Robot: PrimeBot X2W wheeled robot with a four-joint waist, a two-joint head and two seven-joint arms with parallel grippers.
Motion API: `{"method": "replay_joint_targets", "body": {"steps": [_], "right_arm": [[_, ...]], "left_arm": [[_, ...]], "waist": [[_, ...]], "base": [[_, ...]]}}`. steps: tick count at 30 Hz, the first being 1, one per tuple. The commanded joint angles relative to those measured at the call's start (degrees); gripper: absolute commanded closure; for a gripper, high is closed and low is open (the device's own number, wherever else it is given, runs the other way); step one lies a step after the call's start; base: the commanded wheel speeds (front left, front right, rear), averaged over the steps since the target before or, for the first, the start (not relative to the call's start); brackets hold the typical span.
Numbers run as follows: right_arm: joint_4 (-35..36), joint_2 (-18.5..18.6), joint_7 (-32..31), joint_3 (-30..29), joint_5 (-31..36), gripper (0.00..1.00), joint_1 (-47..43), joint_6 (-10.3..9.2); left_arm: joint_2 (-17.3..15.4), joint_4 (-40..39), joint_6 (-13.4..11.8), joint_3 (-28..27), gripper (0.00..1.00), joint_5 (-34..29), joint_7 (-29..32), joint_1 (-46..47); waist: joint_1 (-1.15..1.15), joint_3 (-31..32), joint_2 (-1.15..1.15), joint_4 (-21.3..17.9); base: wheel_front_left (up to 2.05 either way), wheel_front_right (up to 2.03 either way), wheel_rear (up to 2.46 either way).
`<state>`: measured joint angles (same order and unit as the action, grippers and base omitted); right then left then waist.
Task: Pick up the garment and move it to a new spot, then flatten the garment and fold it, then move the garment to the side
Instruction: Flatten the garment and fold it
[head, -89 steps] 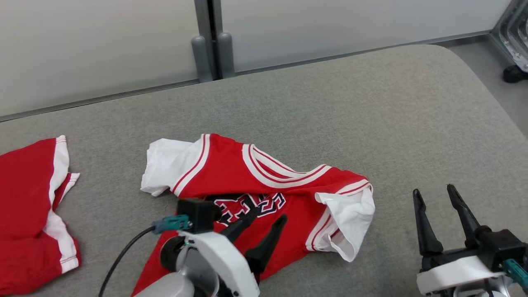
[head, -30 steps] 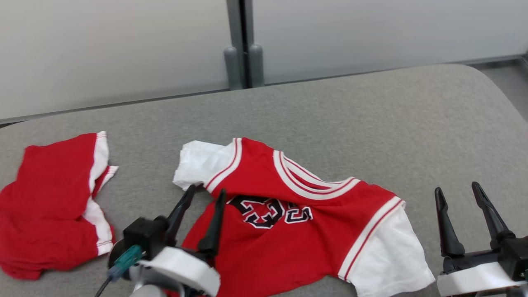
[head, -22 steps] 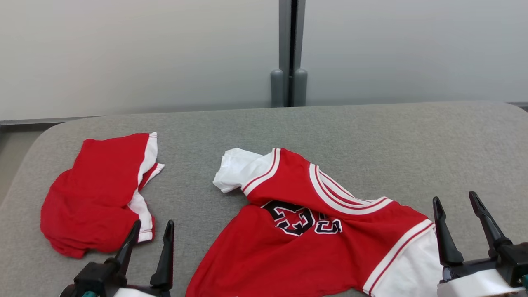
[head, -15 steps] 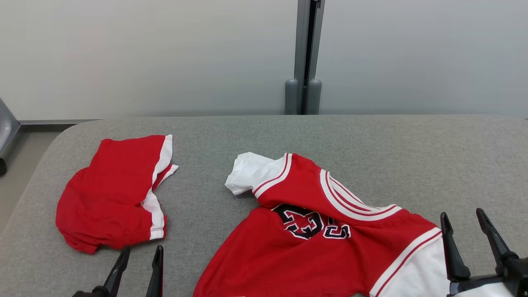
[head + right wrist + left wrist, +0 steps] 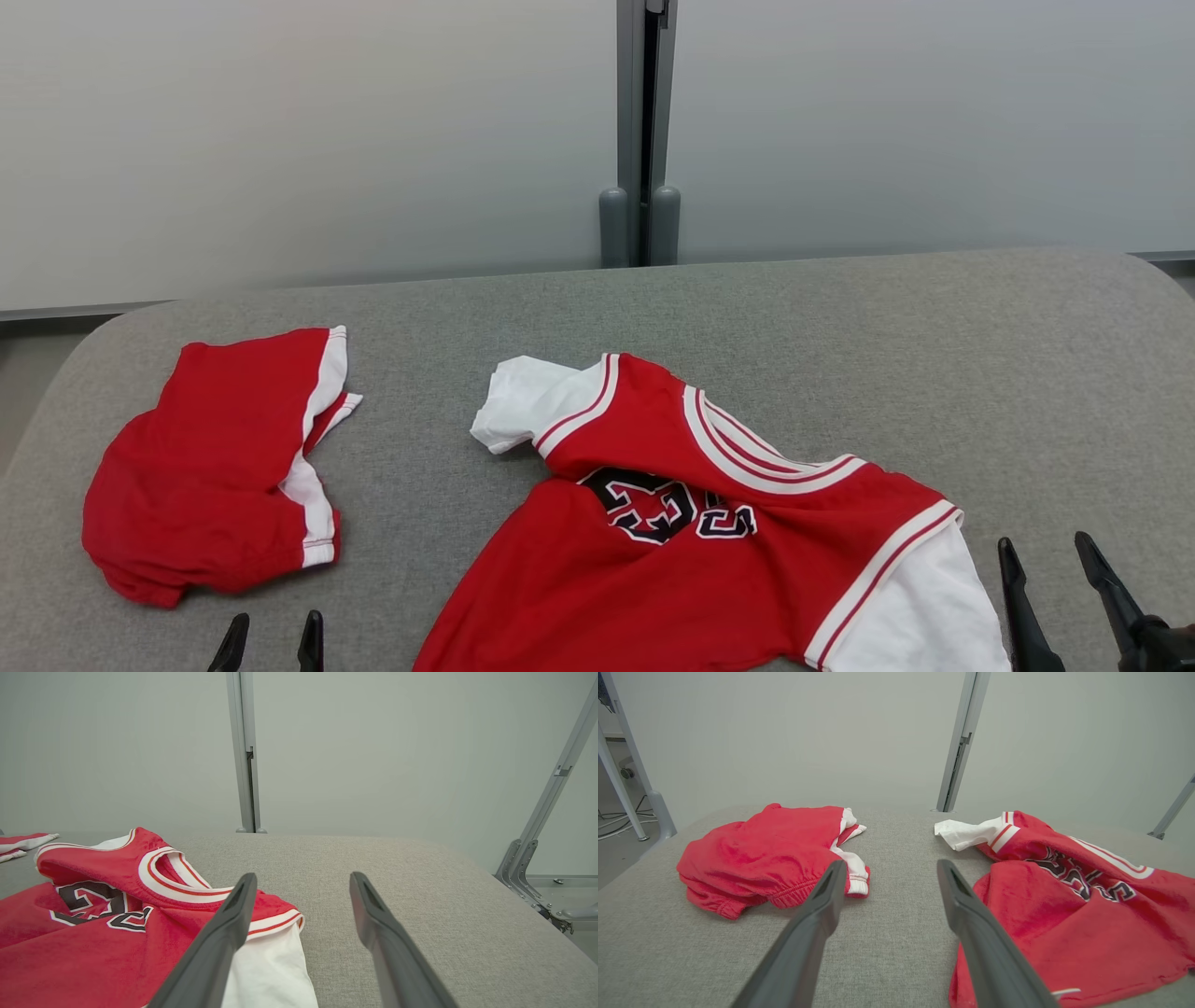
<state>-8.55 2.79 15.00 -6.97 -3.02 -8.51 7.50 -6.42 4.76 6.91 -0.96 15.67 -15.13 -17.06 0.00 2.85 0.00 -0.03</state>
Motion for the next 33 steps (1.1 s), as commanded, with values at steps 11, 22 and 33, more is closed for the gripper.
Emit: {"method": "replay_joint_targets", "body": {"steps": [11,22,33], "right_arm": [[-0.41,0.23,0.28,0.78,-0.1,0.0,1.03,-0.01],[-0.15,0.23,0.28,1.22,-0.18,0.0,1.54,-0.01],[0.15,3.07,0.19,5.56,2.2,0.0,1.61,-0.01]], "left_arm": [[0.45,0.64,0.67,-0.63,0.0,-1.1,-0.02,1.33],[0.39,0.64,0.58,-0.98,0.0,-1.23,-0.03,1.82],[0.72,0.04,0.58,2.46,0.0,-0.17,0.81,1.21]], "waist": [[0.0,-0.49,0.0,-0.98],[0.0,-0.73,0.0,-1.52],[0.0,-1.69,0.0,-2.4]], "base": [[0.0,0.0,0.0],[0.0,0.0,0.0],[0.0,0.0,0.0]]}}
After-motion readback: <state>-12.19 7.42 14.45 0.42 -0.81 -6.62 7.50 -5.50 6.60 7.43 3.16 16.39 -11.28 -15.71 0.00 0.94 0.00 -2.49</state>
